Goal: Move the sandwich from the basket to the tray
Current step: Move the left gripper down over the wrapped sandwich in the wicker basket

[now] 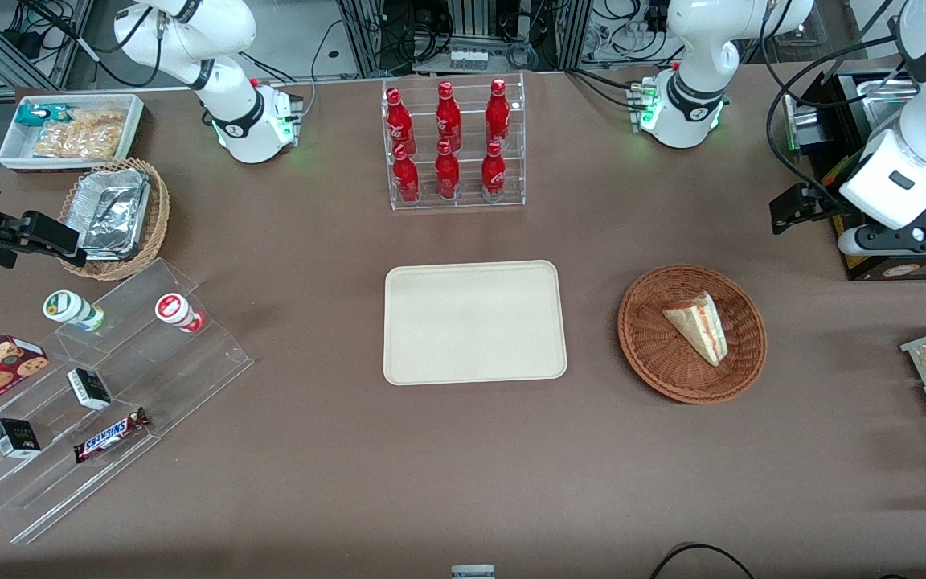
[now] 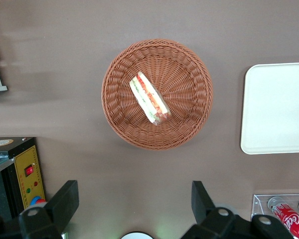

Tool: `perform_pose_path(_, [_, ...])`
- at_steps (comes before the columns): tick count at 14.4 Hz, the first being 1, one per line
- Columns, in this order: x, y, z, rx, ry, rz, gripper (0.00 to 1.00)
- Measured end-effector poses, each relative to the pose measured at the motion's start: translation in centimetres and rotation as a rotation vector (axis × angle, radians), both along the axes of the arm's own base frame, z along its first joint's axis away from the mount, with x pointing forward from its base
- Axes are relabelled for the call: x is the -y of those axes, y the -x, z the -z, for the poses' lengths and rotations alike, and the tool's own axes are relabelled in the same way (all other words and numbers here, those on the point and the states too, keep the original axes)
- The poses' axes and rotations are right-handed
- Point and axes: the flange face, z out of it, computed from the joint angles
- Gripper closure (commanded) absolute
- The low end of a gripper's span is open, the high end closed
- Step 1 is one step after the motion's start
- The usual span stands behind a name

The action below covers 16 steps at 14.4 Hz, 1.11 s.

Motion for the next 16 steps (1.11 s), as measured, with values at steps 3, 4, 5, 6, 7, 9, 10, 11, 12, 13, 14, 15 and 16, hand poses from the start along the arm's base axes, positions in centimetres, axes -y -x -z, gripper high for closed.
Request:
perform_pose_path(3, [1.3,0.2,0.0,-0.004,0.006,0.086,0.00])
perform_pose_path(4, [1.6,0.3,0.2,-0.011,0.008,0.107,0.00])
perform_pose_path(5, [1.8,0.4,0.7,-0.025,0.010,0.120,0.00])
perform_pose_path(6, [1.8,0.4,1.8,-0.046,0.010,0.126,0.00])
perform_pose_path(7, [1.8,0.5,3.2,-0.067,0.010,0.130,0.00])
perform_pose_path(9, [1.7,0.1,6.7,-0.083,0.012,0.132,0.00])
perform_pose_path(10, [1.8,-0.2,8.6,-0.082,0.014,0.133,0.00])
perform_pose_path(11, [1.8,-0.5,10.6,-0.076,0.017,0.133,0.00])
perform_pose_path(12, [1.8,-0.7,12.9,-0.067,0.021,0.133,0.00])
perform_pose_path(13, [1.8,-0.8,15.3,-0.052,0.024,0.133,0.00])
perform_pose_path(14, [1.7,-0.6,17.7,-0.040,0.028,0.133,0.00])
perform_pose_path(15, [1.6,-0.3,20.0,-0.032,0.031,0.132,0.00])
perform_pose_path(16, [1.6,0.0,21.9,-0.026,0.034,0.131,0.00])
